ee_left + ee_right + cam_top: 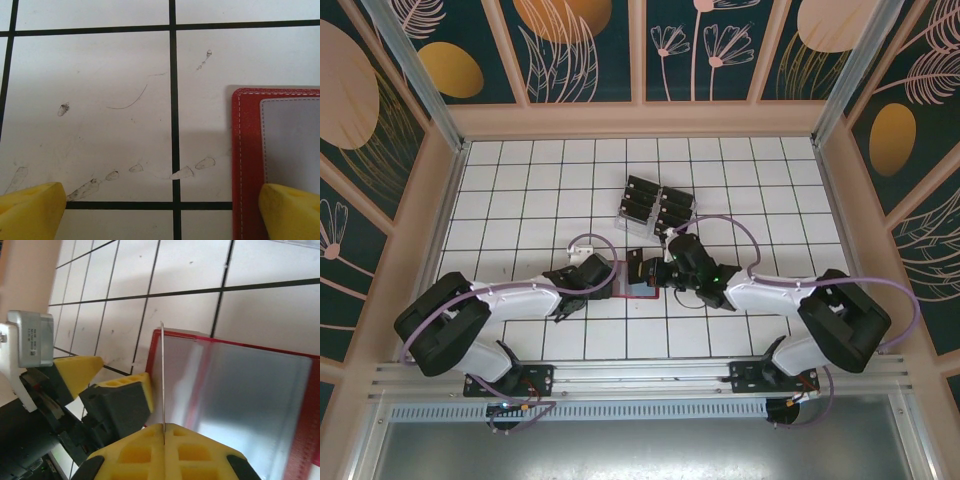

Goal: Put the credit cards into the card holder
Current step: Press the card holder at the center of the table.

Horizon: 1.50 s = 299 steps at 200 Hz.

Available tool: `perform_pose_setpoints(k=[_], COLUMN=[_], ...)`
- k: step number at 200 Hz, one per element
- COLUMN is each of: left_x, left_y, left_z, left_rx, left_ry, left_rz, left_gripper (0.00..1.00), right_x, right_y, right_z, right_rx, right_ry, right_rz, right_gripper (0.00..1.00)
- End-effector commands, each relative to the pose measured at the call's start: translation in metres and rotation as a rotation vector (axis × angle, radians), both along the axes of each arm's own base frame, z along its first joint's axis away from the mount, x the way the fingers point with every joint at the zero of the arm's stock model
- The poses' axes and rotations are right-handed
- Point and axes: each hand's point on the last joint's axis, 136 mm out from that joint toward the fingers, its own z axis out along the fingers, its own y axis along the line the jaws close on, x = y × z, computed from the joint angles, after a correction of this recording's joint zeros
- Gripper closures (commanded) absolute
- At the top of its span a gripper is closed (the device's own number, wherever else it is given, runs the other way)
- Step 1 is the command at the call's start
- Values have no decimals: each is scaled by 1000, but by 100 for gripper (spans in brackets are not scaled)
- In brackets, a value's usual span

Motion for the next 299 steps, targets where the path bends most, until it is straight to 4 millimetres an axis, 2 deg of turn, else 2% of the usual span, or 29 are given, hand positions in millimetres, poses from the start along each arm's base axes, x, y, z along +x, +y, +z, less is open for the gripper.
perform_pose_setpoints(k=[1, 41, 92, 119, 169, 251, 299], left_x=[0, 9, 12, 10, -1, -9, -8], left_y=[7, -4, -14, -21, -32, -17, -6], left_z=[10, 31, 41, 43, 29, -1, -4], left_rx=[28, 11, -25, -51, -54, 45, 114], left_ry=[-24, -56, -67, -62, -27, 40, 42], left_rz=[9, -19, -53, -92, -160, -137, -104], left_gripper=[1, 1, 1, 1, 2, 1, 1], right_x=[4, 0, -6, -5, -3, -7, -7], right_y=[8, 2, -23, -29, -30, -31, -34], right_z=[0, -23, -56, -62, -63, -72, -73], right_rx=[46, -10, -111, -122, -128, -136, -136], right_ry=[-11, 25, 63, 69, 68, 87, 89], right_rz=[-32, -49, -71, -78, -77, -74, -79], right_gripper=[100, 100, 100, 100, 100, 100, 100])
